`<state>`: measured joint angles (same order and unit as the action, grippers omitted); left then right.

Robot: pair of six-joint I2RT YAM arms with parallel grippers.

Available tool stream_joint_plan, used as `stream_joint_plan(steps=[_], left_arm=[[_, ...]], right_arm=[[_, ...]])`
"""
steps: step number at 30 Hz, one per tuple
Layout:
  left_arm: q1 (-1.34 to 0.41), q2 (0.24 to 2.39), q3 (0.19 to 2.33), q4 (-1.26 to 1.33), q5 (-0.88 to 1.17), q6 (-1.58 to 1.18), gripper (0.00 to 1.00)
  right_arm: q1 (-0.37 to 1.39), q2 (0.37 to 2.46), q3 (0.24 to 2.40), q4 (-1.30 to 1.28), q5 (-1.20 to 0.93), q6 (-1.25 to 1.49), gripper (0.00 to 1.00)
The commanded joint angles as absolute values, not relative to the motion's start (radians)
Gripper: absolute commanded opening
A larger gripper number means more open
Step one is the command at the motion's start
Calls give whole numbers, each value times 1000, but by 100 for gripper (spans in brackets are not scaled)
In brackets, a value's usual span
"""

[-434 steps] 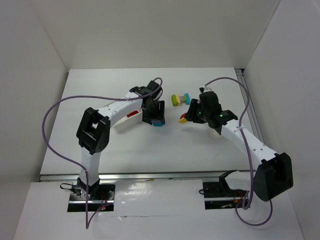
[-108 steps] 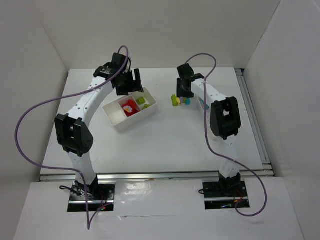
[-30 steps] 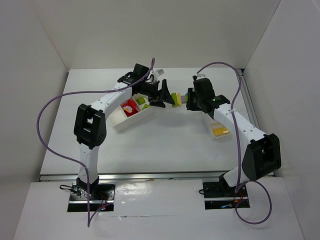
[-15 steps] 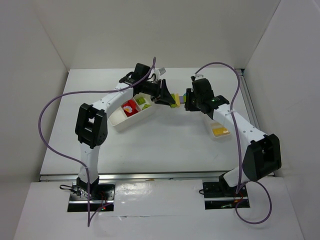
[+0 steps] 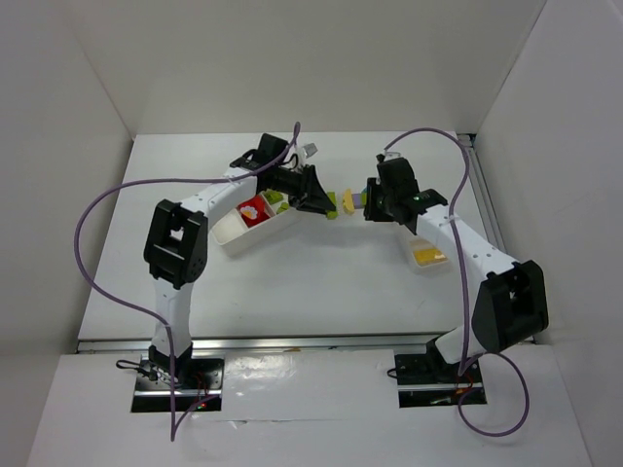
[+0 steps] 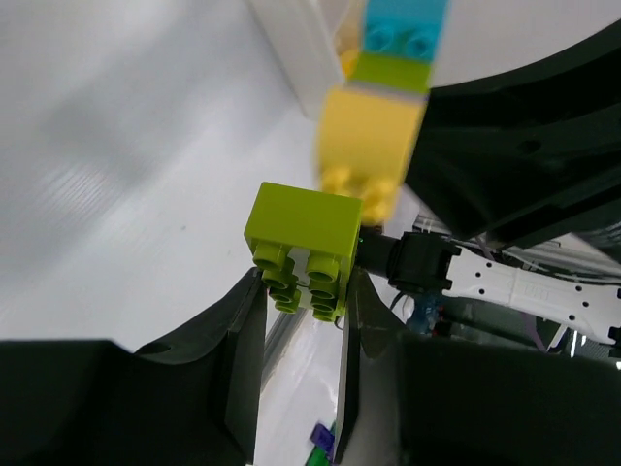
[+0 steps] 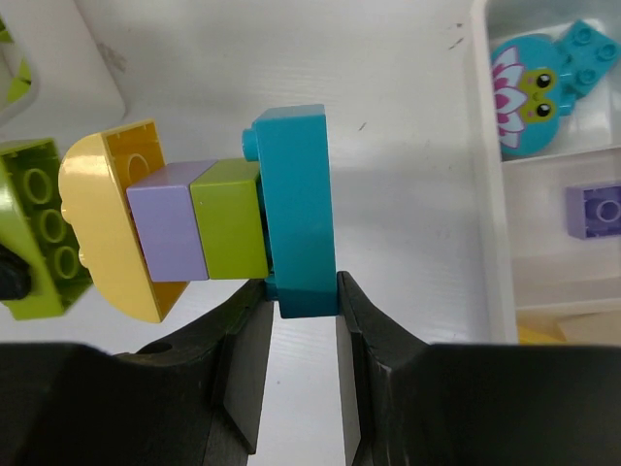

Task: Sort the legos into containers by color

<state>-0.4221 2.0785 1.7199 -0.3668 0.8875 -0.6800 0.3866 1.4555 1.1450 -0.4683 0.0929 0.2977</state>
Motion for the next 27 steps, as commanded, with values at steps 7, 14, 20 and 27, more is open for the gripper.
stream_joint_plan(steps=[7,14,20,27], left_arm=[[-353,1977,1692,-437,859,-604,0],[-334,1988,1848,-653,611,-543,0],[-299,2022,1956,-810,189,-568,0],[-299,2080,1989,-801,153,-569,9]], right_arm=[[351,1401,1155,-433,120,310,0],[331,1411,1184,-451,155,301,0],[322,1411,1184,-451,146,301,0],[322,1411,1184,-451,137,310,0]])
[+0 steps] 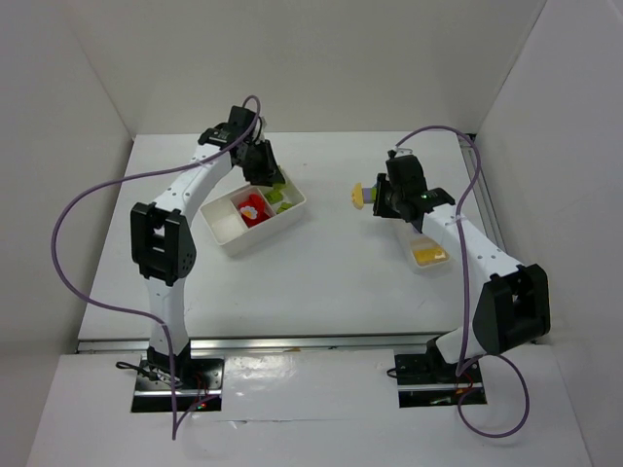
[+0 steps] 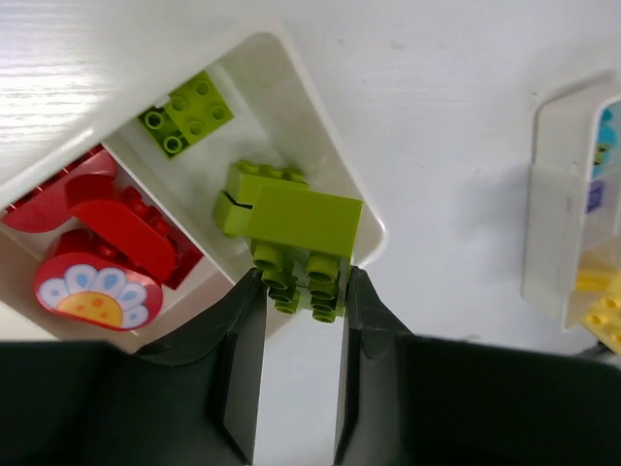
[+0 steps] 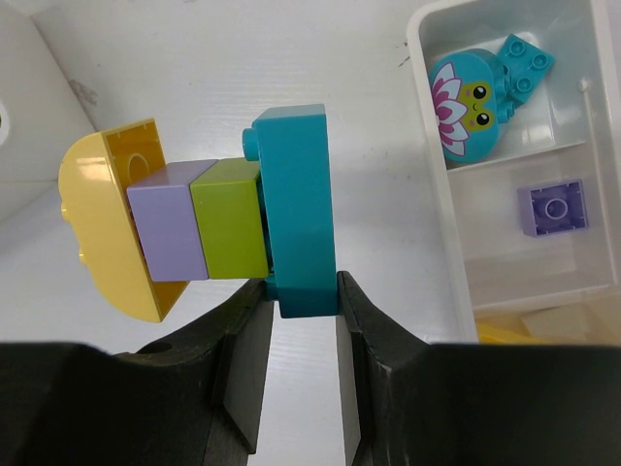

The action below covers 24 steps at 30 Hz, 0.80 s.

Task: Sort the legos into containers by color

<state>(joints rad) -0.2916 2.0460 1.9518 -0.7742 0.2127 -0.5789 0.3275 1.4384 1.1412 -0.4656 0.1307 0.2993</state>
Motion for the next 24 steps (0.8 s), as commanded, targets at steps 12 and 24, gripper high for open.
stream_joint_plan(steps=[12,24], left_arm=[[-313,2046,2011,-766,291,-497,91],[-396,2017,1824,-284,963,-643,100]], right_arm=[[322,1420,1193,-460,127,310,0],[331,1401,1183,-422,49,279,0]])
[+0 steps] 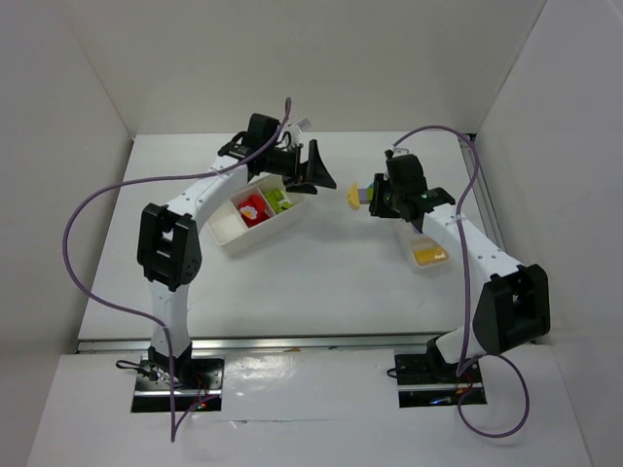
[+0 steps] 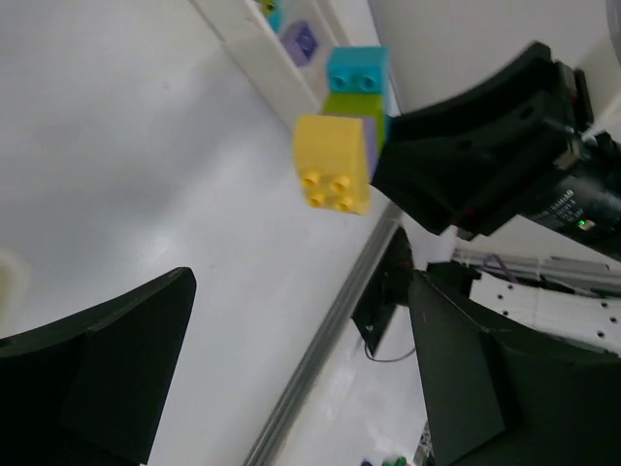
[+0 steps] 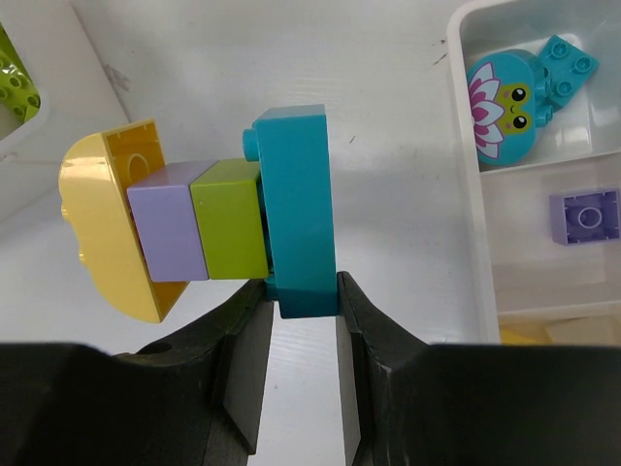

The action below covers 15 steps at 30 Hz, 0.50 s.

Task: Sort the legos into containers by color

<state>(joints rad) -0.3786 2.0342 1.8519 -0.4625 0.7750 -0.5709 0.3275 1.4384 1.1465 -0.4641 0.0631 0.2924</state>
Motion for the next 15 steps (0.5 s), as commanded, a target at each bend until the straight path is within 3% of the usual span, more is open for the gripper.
stream_joint_plan(steps=[1,15], left_arm=[[-411,2017,1824,-270,963,-643,100],[-476,2109,1907,-353,940,-603,100]], right_arm=[[331,1401,1183,-422,49,279,0],[341,1391,1192,-431,49,279,0]])
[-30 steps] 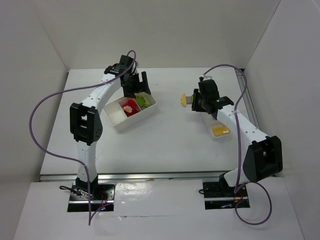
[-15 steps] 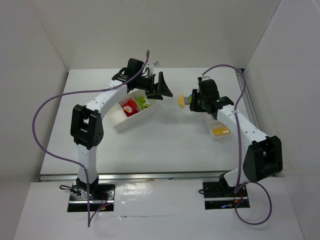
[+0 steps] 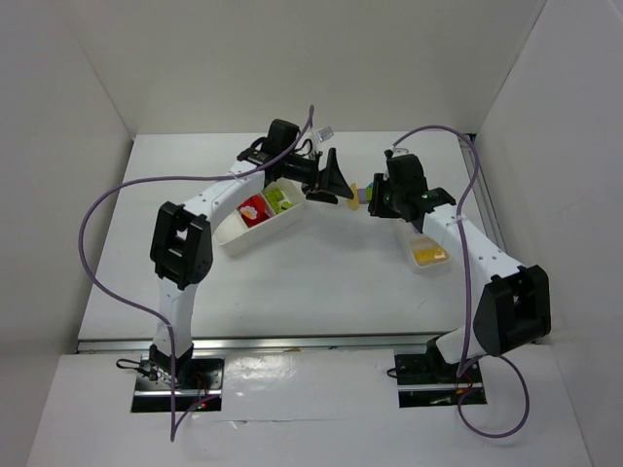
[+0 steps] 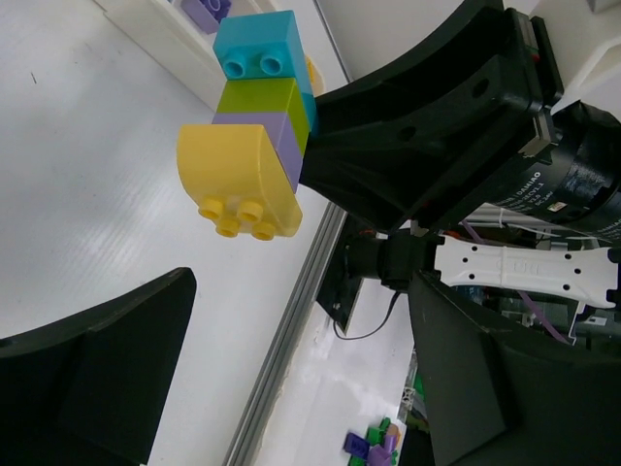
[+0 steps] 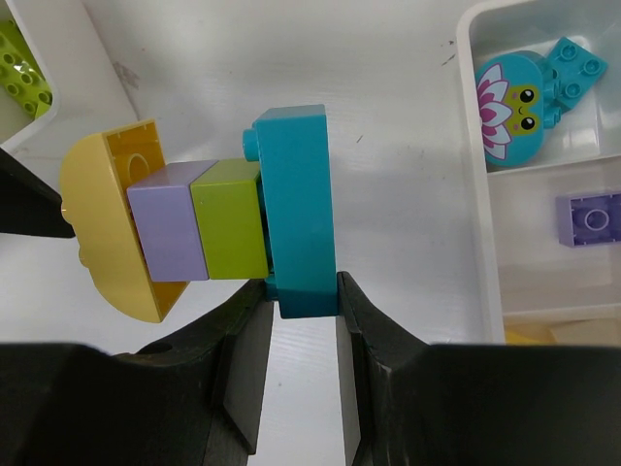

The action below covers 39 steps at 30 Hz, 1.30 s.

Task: Sort the legos into containers by color

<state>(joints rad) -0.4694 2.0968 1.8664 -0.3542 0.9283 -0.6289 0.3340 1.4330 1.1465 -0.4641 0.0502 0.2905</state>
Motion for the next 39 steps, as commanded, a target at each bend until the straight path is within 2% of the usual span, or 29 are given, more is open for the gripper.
stream_joint_plan(steps=[1,7,18,24,29,30,33,39], left_arm=[[-476,2109,1907,-353,940,-603,98],[-485,2128,1934,-353,940,-603,88],[-495,2186,1963,-324,939,-630,86],[-495,2195,1951,-207,972,-724,66],[-495,2206,1942,-117,1009,-802,32],[-495,2206,1942,-117,1009,-813,16],[-495,2206,1919,-127,1006,-801,0],[-486,2140,1827,-290,911,-674,0]], right_arm=[[341,1391,1192,-431,49,279,0],[341,1391,1192,-431,40,279,0],[341,1391,1201,-422,40,279,0],[341,1382,1201,-422,40,279,0],[341,1382,1192,-422,40,279,0],[341,1382,1192,-422,40,279,0],[341,1382,1192,-431,80,279,0],[308,1373,1201,-465,109,261,0]])
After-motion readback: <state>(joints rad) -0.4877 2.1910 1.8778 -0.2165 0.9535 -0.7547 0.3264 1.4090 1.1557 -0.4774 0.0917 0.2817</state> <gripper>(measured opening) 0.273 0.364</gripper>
